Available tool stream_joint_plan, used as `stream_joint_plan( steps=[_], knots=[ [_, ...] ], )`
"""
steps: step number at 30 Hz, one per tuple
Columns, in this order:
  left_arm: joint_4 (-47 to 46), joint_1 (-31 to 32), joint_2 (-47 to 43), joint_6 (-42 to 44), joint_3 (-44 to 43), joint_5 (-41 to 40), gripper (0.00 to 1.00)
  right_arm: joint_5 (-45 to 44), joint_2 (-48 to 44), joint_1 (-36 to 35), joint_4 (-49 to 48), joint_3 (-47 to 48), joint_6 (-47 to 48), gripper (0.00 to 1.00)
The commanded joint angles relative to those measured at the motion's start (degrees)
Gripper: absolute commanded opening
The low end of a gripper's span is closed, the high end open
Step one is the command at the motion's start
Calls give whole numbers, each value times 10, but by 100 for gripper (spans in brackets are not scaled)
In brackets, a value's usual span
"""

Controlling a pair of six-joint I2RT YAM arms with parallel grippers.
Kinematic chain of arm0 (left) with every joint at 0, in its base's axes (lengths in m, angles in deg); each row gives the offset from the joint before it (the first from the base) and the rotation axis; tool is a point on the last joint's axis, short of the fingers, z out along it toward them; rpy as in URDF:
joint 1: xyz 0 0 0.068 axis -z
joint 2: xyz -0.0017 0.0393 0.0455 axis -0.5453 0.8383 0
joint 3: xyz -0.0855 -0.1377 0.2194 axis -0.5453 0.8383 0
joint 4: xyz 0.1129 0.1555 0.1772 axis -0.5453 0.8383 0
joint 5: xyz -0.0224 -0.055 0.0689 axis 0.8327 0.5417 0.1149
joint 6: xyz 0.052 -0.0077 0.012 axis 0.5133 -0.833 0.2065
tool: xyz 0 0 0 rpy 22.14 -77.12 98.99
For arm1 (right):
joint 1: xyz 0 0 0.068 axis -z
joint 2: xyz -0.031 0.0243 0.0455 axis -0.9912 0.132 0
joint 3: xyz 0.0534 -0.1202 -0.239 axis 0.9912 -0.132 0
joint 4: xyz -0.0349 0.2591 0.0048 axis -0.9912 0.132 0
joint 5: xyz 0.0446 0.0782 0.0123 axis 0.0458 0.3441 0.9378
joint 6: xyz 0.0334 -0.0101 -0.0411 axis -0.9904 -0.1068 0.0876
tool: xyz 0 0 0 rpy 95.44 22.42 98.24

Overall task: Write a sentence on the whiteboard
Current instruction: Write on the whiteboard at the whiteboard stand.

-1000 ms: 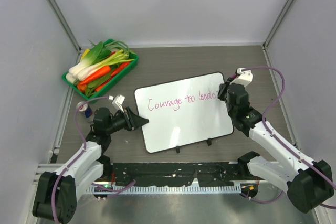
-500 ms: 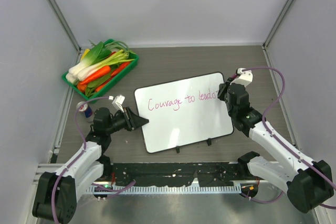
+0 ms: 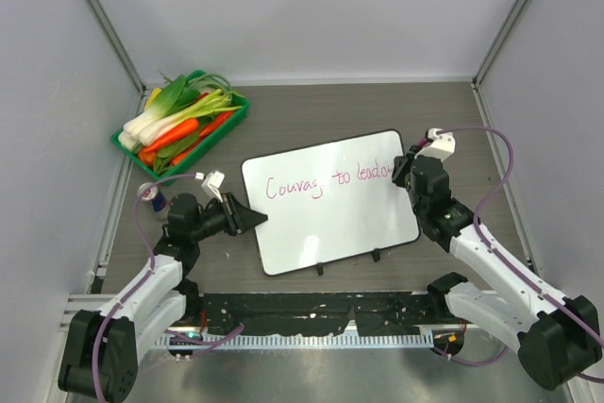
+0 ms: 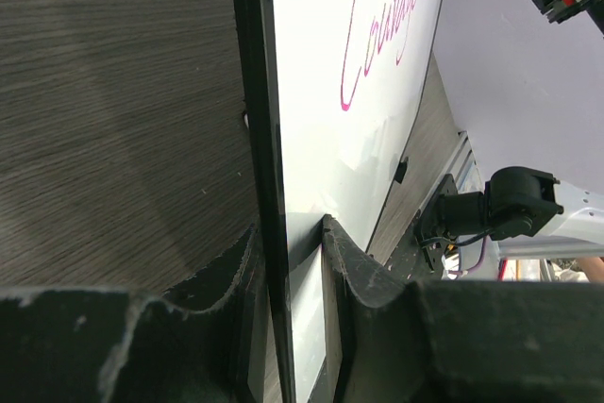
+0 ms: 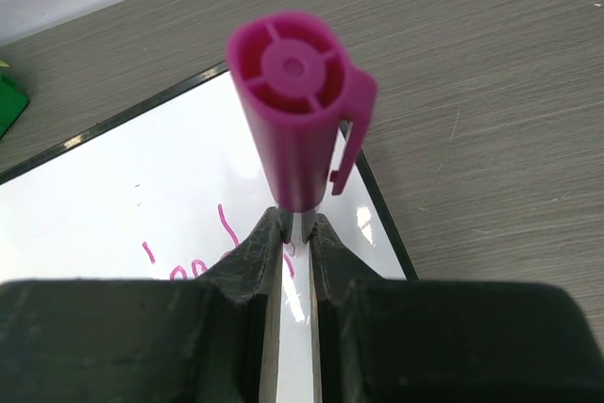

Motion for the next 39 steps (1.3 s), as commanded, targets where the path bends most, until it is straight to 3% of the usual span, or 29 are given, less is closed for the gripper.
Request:
stream_joint_plan(
  steps=[1, 39],
  knots=[
    [-6, -1, -6, 23, 0, -16, 0, 18, -12, 1, 21, -20, -14, 1],
    [-9, -1, -6, 23, 0, -11, 0, -22, 10, 1, -21, 27, -10, 1]
  ],
)
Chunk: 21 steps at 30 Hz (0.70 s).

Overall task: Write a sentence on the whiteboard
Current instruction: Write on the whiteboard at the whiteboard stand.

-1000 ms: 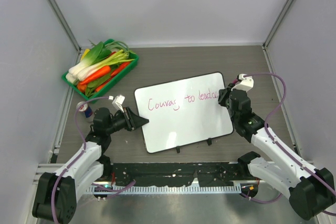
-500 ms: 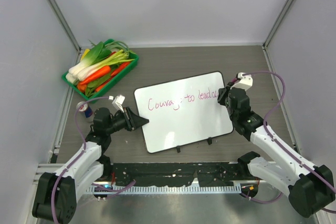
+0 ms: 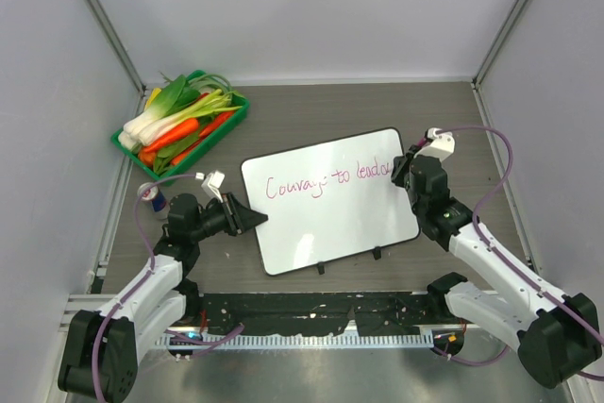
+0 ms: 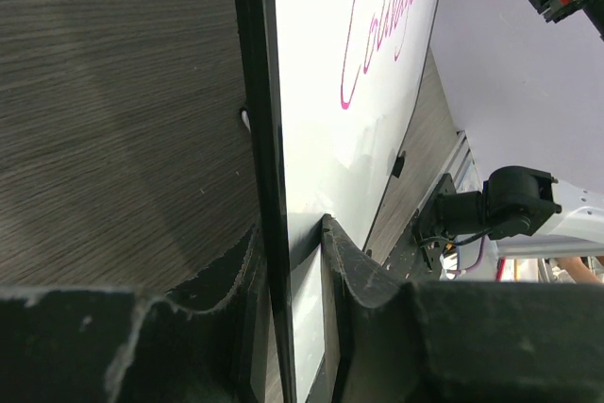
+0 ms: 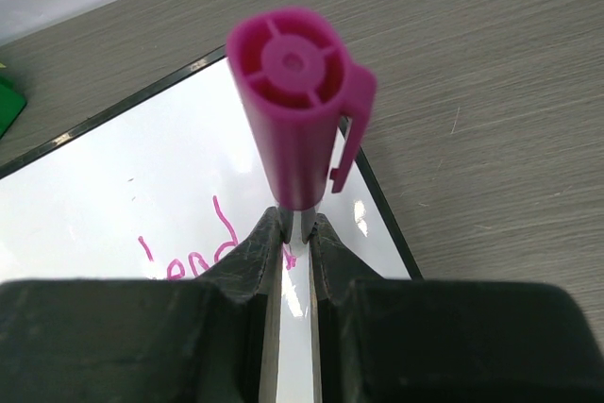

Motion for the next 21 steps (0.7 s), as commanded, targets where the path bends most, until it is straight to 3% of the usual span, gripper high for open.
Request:
stream_joint_plan(
  steps=[1, 21],
  knots=[
    [-9, -1, -4, 25, 0, -12, 0, -18, 11, 2, -28, 31, 2, 1],
    [-9, -1, -3, 24, 0, -13, 0, -44, 20, 1, -29, 50, 16, 1]
  ],
)
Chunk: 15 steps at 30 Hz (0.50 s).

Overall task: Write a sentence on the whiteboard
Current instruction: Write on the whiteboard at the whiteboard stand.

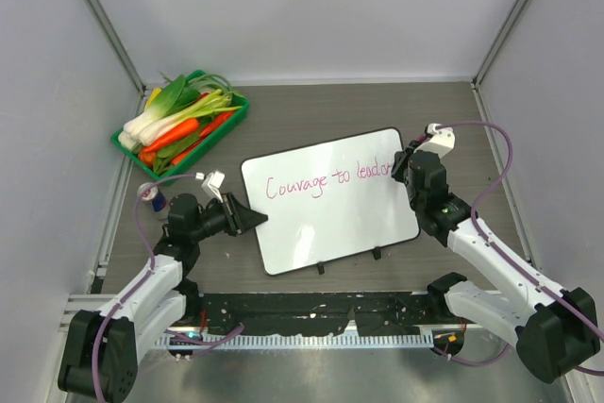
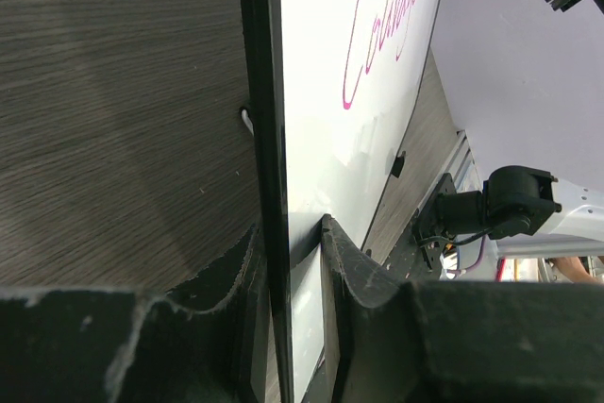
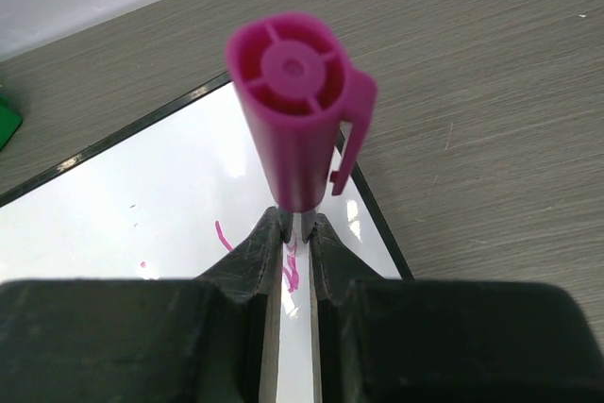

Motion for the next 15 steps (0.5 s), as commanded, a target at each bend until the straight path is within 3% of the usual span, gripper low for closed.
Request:
stream_joint_plan(
  steps=[1, 15],
  knots=[
    [-10, 0, -3, 24, 0, -13, 0, -29, -1, 1, -22, 27, 10, 1],
    [-8, -1, -5, 24, 0, -14, 0, -34, -1, 2, -22, 27, 17, 2]
  ],
)
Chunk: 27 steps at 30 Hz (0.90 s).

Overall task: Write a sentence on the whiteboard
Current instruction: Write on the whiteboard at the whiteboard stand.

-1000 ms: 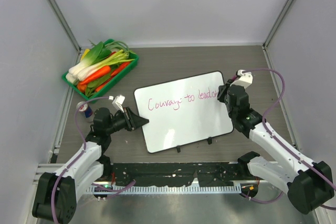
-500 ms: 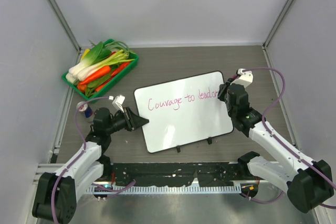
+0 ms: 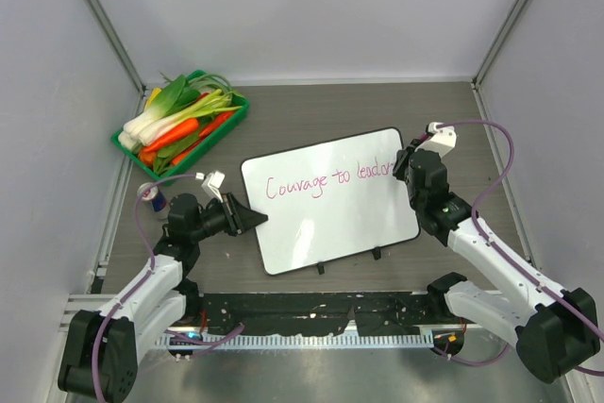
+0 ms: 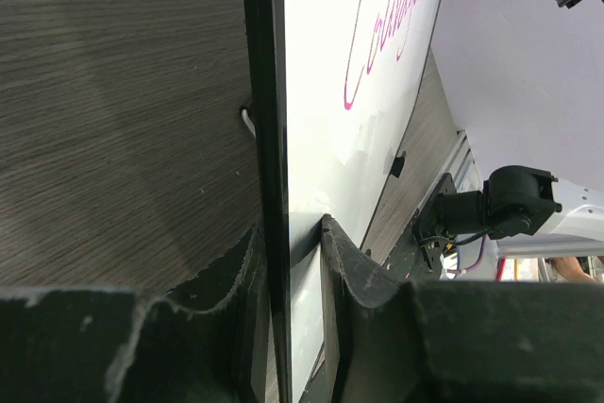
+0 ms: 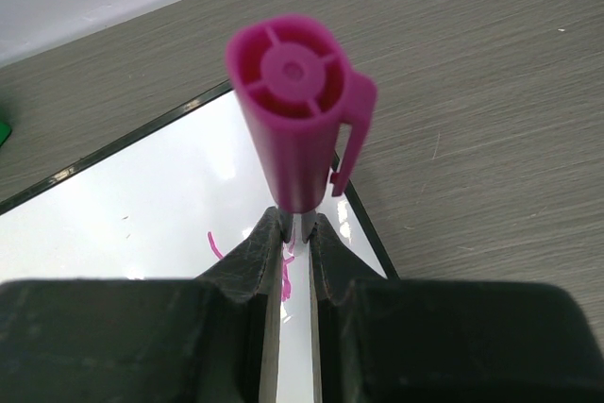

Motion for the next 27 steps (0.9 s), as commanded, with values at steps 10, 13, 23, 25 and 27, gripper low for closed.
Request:
stream_joint_plan(
  steps=[10, 13, 23, 25, 27],
  knots=[
    [-8, 0, -4, 25, 0, -14, 0, -15, -8, 2, -5, -3, -5, 1],
    [-8, -1, -6, 25, 0, -14, 0, -14, -6, 3, 14, -7, -6, 1],
    [-8, 0, -5, 25, 0, -14, 0, -2, -16, 4, 28, -21, -8, 1],
    [-8, -1, -5, 25, 0, -14, 0, 1, -19, 4, 30, -24, -9, 1],
    [-8, -1, -6, 25, 0, -14, 0, 2, -23, 4, 35, -26, -10, 2]
  ],
)
